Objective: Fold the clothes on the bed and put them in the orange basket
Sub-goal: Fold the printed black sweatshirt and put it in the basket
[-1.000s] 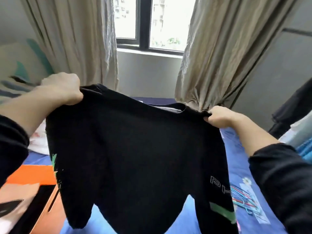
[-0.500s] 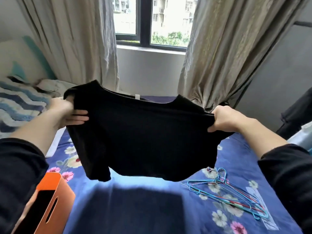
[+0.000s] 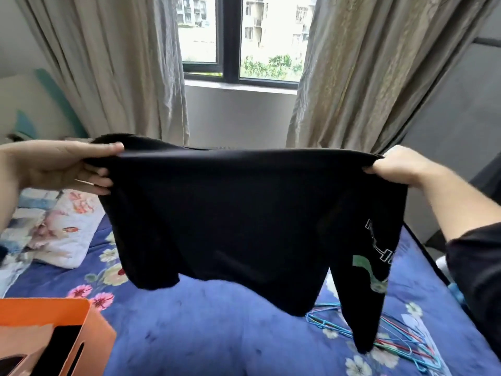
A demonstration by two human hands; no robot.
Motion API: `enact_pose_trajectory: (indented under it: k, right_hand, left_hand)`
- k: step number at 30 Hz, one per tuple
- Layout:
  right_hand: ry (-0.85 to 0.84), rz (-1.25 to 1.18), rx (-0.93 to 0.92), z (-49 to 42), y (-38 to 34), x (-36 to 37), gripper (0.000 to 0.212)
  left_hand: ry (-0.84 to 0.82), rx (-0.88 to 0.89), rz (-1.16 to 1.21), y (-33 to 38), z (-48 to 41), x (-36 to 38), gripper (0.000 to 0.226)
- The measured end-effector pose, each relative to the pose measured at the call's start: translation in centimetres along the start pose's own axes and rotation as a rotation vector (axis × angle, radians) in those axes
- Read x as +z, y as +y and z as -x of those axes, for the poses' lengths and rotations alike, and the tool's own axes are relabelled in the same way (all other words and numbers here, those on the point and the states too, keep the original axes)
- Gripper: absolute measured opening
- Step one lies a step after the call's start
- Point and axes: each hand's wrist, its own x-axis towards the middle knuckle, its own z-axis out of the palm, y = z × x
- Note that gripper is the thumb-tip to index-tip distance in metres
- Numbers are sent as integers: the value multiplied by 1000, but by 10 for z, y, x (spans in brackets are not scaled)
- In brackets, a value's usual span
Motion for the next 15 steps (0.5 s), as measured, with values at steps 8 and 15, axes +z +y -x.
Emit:
enact_pose_trajectory:
  k: [8, 15]
  right_hand:
    - [-208, -675, 364, -19, 7, 99, 27]
    - [227, -1182, 157, -45, -3, 85, 29]
  left_hand:
    - [383, -77, 35, -51, -92, 65, 16]
    - [314, 366, 692, -4, -75, 79, 7]
